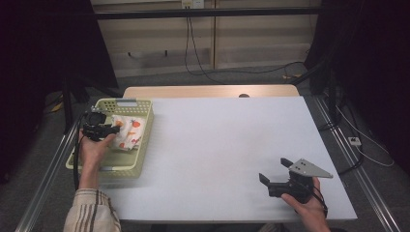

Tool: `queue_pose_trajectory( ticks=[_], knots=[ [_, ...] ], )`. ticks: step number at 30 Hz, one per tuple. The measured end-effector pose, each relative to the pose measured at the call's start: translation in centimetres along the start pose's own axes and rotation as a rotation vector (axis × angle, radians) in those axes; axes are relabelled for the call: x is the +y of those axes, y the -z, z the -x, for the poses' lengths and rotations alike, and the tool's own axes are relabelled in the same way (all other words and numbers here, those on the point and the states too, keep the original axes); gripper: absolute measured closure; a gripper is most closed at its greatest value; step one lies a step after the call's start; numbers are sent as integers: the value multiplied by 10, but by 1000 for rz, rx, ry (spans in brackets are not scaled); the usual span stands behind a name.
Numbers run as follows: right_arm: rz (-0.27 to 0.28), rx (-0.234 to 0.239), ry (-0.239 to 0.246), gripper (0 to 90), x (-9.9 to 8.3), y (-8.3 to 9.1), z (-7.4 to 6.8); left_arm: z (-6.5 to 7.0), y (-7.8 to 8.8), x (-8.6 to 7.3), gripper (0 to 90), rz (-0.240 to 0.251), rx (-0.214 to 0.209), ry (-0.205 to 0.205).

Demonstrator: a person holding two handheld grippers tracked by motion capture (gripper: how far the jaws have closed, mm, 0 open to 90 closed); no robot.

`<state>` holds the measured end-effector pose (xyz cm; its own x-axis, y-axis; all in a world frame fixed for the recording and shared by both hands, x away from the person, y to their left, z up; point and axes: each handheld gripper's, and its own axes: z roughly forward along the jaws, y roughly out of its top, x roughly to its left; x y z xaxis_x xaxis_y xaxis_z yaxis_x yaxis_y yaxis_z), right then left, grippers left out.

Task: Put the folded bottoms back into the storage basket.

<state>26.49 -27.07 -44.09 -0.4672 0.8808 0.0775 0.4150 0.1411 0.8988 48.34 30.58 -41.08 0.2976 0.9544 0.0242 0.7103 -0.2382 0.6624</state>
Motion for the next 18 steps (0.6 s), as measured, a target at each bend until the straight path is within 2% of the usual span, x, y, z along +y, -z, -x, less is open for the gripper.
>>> queue_pose_trajectory(
  ticks=[2,5,8,14,18],
  knots=[
    [0,0,2,32,0,0,0,0,2,1,592,12,7,-4],
    [0,0,1,32,0,0,0,0,3,1,464,23,19,7],
    [2,-5,2,32,0,0,0,-1,3,2,407,26,16,10],
    [4,-5,2,32,0,0,0,-3,5,3,190,76,-20,39],
    [3,-5,1,32,0,0,0,-3,6,3,122,92,-37,43]
  ],
)
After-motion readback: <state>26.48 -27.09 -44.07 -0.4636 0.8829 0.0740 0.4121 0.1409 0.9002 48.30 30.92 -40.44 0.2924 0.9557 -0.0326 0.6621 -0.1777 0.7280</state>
